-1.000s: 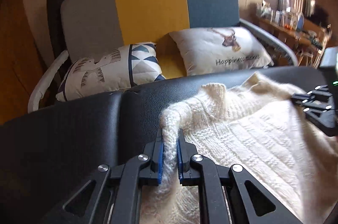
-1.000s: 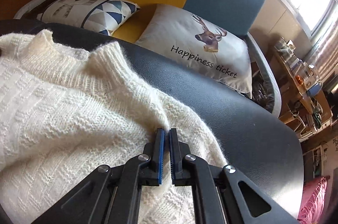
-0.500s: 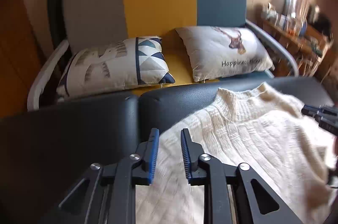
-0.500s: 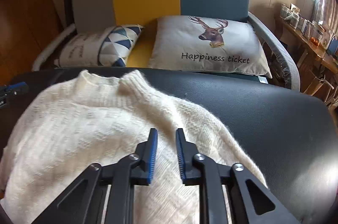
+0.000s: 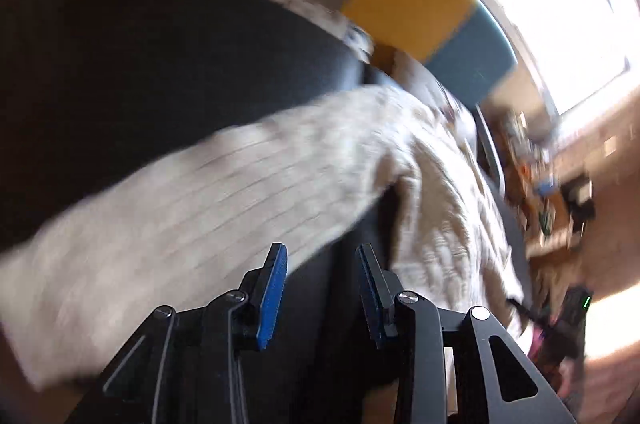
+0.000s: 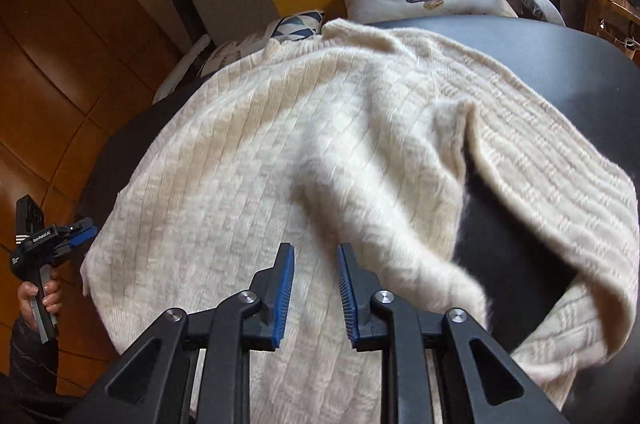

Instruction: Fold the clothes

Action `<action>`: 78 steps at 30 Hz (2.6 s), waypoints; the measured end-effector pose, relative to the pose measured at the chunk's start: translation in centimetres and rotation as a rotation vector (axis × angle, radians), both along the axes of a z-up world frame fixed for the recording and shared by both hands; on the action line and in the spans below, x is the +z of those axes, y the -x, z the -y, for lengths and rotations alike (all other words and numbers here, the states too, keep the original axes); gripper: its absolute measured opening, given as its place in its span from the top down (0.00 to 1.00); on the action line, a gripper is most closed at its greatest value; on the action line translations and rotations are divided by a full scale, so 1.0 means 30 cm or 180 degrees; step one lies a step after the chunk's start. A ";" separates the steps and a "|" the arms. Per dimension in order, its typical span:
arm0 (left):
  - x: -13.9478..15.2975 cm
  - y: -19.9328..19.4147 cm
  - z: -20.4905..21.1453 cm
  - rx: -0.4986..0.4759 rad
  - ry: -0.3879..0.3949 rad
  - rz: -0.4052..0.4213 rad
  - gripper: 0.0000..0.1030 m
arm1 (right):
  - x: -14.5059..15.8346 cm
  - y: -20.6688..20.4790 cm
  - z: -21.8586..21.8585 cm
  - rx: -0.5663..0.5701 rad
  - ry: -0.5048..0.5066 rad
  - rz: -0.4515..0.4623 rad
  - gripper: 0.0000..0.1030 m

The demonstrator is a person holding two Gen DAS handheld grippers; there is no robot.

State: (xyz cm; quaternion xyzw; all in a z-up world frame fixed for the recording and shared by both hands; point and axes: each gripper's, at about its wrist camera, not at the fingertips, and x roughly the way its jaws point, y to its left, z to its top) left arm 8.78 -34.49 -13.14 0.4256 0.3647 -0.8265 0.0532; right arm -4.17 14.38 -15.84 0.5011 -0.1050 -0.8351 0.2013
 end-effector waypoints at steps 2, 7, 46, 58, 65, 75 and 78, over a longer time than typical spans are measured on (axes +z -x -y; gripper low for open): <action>-0.003 -0.141 0.086 0.0373 0.0060 0.0061 0.64 | -0.017 -0.033 0.044 0.0076 -0.0042 0.0010 0.79; -0.008 -0.487 0.296 0.1260 0.0244 0.0220 0.60 | -0.035 -0.049 0.154 0.0238 0.0079 0.0047 0.79; 0.007 -0.293 0.282 0.1154 0.1150 -0.0230 0.90 | -0.057 0.735 1.050 0.1091 -0.1387 0.0019 0.79; 0.225 -0.122 0.326 0.1232 0.1698 -0.0962 0.91 | -0.066 0.781 1.116 0.1087 -0.1467 -0.0472 1.00; 0.098 0.084 0.467 0.1086 0.1676 -0.0313 0.90 | -0.098 0.827 1.134 0.0881 -0.1367 -0.0361 1.00; -0.048 0.109 0.643 0.1112 0.0836 0.0370 0.77 | 0.015 0.800 1.054 0.0827 -0.1001 -0.0447 0.97; -0.009 -0.005 0.613 0.1006 0.0642 0.0139 0.71 | 0.088 0.701 0.943 0.0819 -0.0513 -0.0398 0.90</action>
